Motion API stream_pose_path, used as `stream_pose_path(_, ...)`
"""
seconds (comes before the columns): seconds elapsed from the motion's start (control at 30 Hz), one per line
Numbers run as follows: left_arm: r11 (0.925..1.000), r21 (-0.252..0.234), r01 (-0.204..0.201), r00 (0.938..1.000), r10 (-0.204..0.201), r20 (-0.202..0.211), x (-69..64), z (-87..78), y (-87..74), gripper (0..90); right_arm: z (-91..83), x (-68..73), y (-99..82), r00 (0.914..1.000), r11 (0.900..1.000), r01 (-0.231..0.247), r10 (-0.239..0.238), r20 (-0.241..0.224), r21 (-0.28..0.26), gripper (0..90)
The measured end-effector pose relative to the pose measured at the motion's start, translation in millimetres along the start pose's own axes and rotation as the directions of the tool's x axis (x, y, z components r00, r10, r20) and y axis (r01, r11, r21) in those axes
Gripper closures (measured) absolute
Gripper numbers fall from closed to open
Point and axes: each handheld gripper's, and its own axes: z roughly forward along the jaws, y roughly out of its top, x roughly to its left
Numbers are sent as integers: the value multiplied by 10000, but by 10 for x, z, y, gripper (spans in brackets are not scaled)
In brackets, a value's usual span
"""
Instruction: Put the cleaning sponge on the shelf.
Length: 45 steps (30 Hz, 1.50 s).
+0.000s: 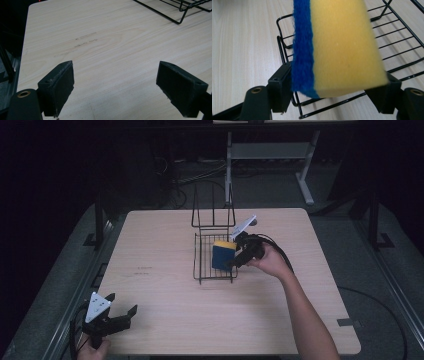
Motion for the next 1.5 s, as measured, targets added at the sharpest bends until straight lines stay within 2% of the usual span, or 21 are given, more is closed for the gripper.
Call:
stream_pose_path(0.87,9999,75,120,9999,-119,-106,15,-12,-18,141,-80,41,-52,9998,9998,-178,177,-89,-63,224)
stream_pose_path(1.2,10000,16,67,9999,-67,-101,-6,-37,-33,141,-112,97,-146,9997,9997,-243,243,49,23,217)
stream_pose_path(1.5,9999,78,85,9998,-83,-181,6,-61,-45,141,-195,130,-159,9998,9998,-178,177,128,62,217)
